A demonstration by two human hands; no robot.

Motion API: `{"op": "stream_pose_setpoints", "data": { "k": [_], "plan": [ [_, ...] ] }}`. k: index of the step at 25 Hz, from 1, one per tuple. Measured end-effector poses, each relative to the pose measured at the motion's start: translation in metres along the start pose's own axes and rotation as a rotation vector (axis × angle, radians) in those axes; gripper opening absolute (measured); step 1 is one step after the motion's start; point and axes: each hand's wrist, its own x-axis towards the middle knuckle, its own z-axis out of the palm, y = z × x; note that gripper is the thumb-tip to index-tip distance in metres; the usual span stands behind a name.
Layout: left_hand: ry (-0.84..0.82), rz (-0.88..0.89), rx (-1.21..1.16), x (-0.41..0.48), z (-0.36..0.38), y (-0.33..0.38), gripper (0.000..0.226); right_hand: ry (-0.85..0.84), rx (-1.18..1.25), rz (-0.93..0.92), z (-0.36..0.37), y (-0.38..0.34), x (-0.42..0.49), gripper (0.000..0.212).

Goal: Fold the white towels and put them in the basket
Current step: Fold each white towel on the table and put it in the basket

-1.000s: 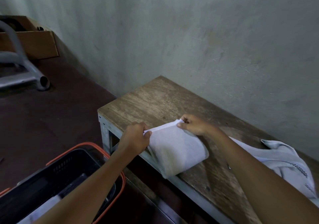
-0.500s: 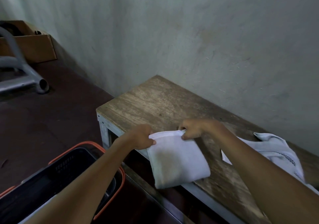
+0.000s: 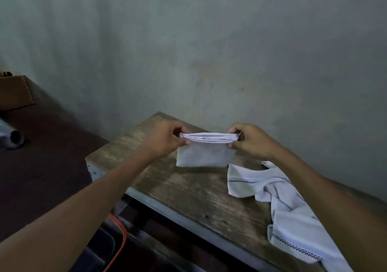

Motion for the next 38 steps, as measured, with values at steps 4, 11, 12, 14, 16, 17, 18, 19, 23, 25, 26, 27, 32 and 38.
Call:
{"op": "stream_pose_setpoints", "data": {
  "k": [4,11,12,14,16,17,18,19,23,25,26,27,32,38],
  "plan": [
    [0.042,-0.007,-0.058,-0.009,0.025,0.001,0.009,0.056,-0.024,-0.003,0.009,0.021,-0.018,0.023],
    [-0.284,-0.219,-0.007,-0.019,0.061,-0.052,0.018,-0.341,0.096,0.134,0.044,0.062,-0.024,0.01],
    [-0.336,-0.228,0.046,-0.022,0.07,-0.061,0.022,-0.374,0.016,0.136,0.056,0.067,-0.023,0.015],
    [-0.384,-0.218,0.121,-0.026,0.086,-0.077,0.025,-0.407,-0.169,0.169,0.083,0.077,-0.021,0.022],
    [-0.316,-0.222,0.136,-0.027,0.096,-0.085,0.025,-0.289,-0.35,0.202,0.101,0.083,-0.02,0.032],
    [-0.238,-0.253,0.123,-0.027,0.099,-0.084,0.026,-0.162,-0.392,0.185,0.106,0.084,-0.023,0.031],
    [-0.134,-0.277,0.114,-0.029,0.1,-0.081,0.027,-0.008,-0.384,0.158,0.109,0.082,-0.029,0.028],
    [-0.041,-0.27,0.119,-0.033,0.102,-0.078,0.031,0.143,-0.351,0.123,0.112,0.077,-0.036,0.025],
    [-0.112,0.045,0.255,-0.075,0.12,-0.061,0.064,0.107,-0.363,0.048,0.132,0.061,-0.072,0.056],
    [-0.231,0.099,0.466,-0.093,0.13,-0.065,0.073,-0.133,-0.38,0.117,0.148,0.058,-0.085,0.093],
    [-0.256,0.094,0.548,-0.096,0.132,-0.069,0.071,-0.179,-0.393,0.158,0.153,0.061,-0.086,0.101],
    [-0.253,0.066,0.594,-0.096,0.135,-0.072,0.068,-0.171,-0.401,0.185,0.157,0.064,-0.085,0.104],
    [-0.33,-0.251,0.55,-0.086,0.127,-0.084,0.089,-0.206,-0.461,0.238,0.154,0.064,-0.08,0.088],
    [-0.181,-0.206,0.42,-0.066,0.106,-0.071,0.046,-0.118,-0.416,0.181,0.137,0.045,-0.071,0.062]
  ]
}}
